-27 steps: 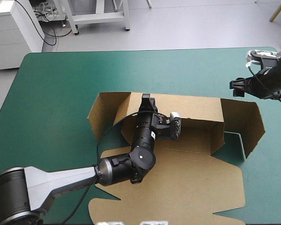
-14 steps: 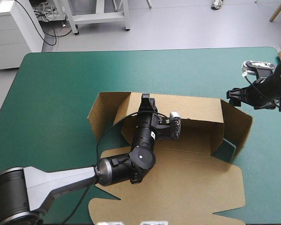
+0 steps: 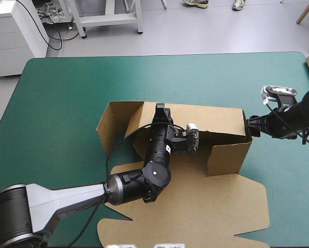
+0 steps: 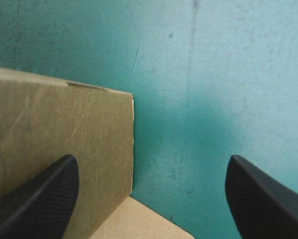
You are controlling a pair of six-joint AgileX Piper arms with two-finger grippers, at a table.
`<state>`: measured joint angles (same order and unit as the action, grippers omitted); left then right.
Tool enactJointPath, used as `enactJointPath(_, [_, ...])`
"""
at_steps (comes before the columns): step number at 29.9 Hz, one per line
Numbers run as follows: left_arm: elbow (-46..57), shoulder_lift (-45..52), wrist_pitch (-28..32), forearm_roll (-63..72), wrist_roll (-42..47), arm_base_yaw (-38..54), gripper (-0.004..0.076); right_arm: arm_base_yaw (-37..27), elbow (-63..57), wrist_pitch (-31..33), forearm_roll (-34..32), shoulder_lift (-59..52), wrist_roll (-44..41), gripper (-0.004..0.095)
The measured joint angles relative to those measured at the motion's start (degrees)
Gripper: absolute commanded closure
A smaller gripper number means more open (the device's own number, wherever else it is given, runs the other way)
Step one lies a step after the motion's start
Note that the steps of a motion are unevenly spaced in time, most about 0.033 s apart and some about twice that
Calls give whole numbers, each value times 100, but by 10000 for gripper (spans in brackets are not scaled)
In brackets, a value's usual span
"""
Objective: Fold the box
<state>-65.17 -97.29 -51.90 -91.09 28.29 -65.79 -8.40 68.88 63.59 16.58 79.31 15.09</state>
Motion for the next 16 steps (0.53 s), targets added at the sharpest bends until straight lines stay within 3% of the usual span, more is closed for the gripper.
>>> enactJointPath(9, [0,18,80,39,-247,0,731,0,-1284,-688,422,-1149,744,173])
enactJointPath(16, [0,29,102,61,-263,0,731,-26,-1998,-1013,847,-1737,1798,173])
